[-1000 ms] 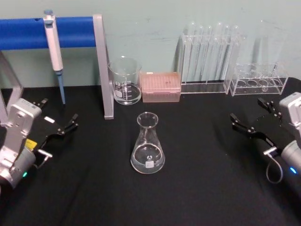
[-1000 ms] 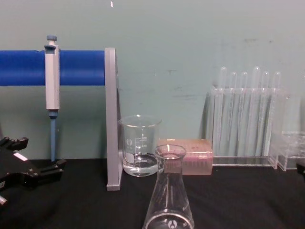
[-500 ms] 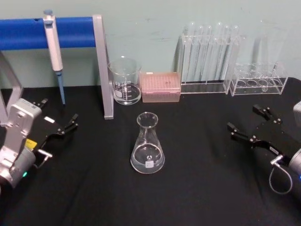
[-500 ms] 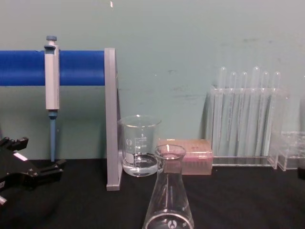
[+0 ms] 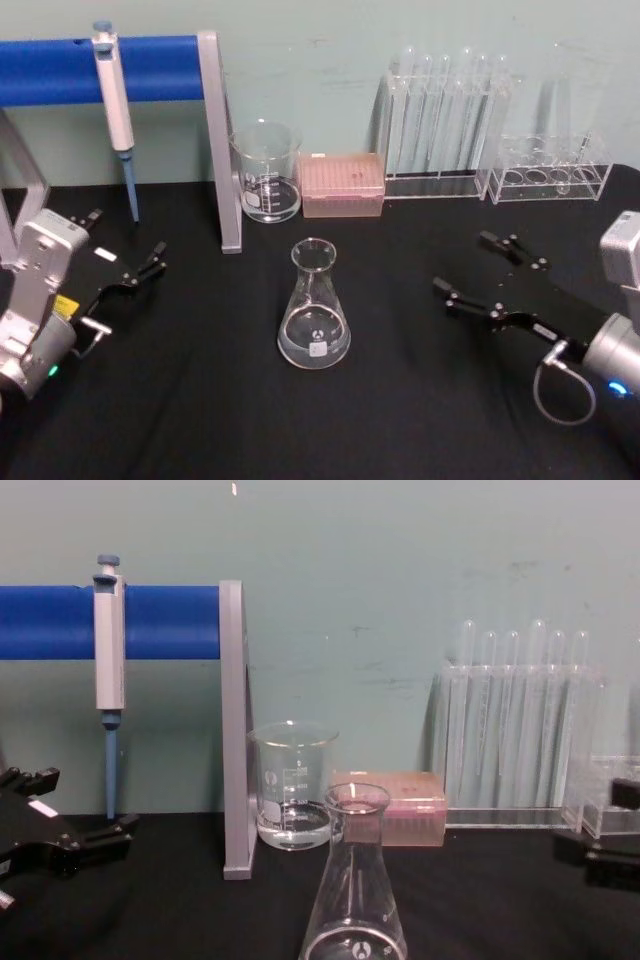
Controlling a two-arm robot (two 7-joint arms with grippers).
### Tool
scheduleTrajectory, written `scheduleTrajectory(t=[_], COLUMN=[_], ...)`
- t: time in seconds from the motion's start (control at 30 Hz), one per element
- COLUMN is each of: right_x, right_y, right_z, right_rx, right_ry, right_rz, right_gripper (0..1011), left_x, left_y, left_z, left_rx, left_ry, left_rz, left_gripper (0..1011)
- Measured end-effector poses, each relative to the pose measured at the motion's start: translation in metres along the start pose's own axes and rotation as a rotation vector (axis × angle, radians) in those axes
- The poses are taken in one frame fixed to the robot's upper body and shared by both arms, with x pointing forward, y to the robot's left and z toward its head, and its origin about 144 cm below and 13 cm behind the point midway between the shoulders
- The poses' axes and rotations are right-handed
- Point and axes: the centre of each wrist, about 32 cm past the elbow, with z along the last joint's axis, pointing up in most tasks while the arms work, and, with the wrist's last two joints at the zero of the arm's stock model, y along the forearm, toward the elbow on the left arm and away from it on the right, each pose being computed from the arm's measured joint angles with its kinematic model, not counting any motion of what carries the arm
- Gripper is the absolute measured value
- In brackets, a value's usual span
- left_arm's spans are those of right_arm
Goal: Grasp the erlenmeyer flask with one hand, shake it three times, then place it back.
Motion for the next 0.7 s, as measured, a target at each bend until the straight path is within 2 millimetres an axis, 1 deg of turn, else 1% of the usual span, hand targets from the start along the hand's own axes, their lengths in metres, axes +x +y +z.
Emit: scheduleTrajectory(t=[0.1,0.17,0.33,0.7], right_x=[-0.003,-0.003,-0.008,-0.014], right_y=[0.010,0.011,0.025,0.045], right_z=[0.000,-0.001,-0.003,-0.007], right_rx=[0.018,0.021,0.050,0.068], right_ry=[0.010,0.012,0.050,0.126], right_rz=[0.056,0.067,0.142,0.217], right_gripper=[1000,1000,1000,1000], left_x=[0.000,0.000,0.000,0.000], left_y=[0.000,0.000,0.000,0.000], left_z=[0.000,0.000,0.000,0.000], left_rx=[0.000,0.000,0.000,0.000], left_ry=[0.000,0.000,0.000,0.000], left_rz=[0.000,0.000,0.000,0.000], left_gripper=[1001,1001,1001,1001])
